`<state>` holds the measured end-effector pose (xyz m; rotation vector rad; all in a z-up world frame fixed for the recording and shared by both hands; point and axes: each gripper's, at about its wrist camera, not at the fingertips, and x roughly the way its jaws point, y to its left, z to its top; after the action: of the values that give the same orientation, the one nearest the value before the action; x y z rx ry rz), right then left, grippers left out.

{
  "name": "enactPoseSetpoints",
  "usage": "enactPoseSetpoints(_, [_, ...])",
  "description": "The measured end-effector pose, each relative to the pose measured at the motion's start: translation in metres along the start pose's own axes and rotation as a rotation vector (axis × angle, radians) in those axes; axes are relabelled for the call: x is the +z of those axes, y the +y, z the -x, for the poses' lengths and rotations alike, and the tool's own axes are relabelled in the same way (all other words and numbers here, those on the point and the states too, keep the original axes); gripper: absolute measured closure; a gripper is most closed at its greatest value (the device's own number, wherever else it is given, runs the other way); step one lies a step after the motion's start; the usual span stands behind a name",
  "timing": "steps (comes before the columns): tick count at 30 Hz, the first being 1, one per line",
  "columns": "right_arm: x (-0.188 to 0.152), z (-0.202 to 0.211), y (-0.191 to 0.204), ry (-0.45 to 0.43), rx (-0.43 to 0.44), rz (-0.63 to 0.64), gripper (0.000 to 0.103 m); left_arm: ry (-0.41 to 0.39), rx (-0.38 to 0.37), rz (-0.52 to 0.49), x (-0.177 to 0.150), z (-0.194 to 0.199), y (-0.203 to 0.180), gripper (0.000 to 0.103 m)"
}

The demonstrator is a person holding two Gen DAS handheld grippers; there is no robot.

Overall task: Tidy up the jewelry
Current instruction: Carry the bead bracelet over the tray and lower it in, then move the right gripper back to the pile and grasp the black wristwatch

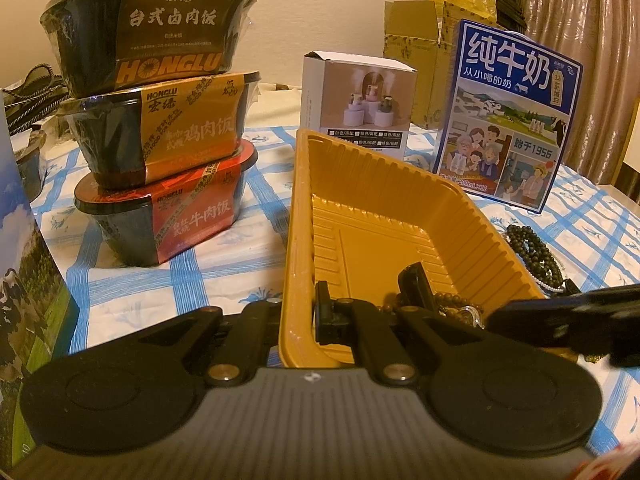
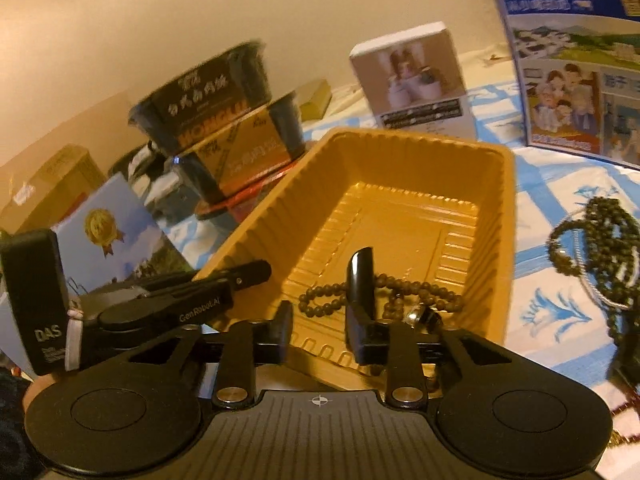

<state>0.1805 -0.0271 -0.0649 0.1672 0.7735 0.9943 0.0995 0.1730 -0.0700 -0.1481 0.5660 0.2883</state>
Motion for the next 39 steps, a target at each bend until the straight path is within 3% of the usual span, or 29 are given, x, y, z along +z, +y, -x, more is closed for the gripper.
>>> enactPoseSetpoints(4, [-0.004, 0.026, -0.017, -0.037, -0.052, -0.048, 0.069, 0.001, 0.000, 0.002, 0.000, 0.000, 0.000, 0.100])
enactPoseSetpoints(10, [-0.008, 0.065, -0.060, -0.086, -0.212, -0.126, 0.067, 0.001, 0.000, 0.004, 0.000, 0.000, 0.000, 0.100])
enactPoseSetpoints(18, [-0.012, 0.088, -0.115, -0.110, -0.381, -0.243, 0.051, 0.001, 0.000, 0.002, 0.000, 0.000, 0.000, 0.100])
enactPoseSetpoints(28, [-0.012, 0.071, -0.146, -0.081, -0.451, -0.308, 0.048, 0.002, 0.000, -0.002, 0.000, -0.001, 0.000, 0.100])
enactPoseSetpoints(39, [-0.006, 0.048, -0.154, -0.082, -0.464, -0.331, 0.048, 0.003, 0.000, -0.005, 0.000, -0.001, 0.000, 0.100])
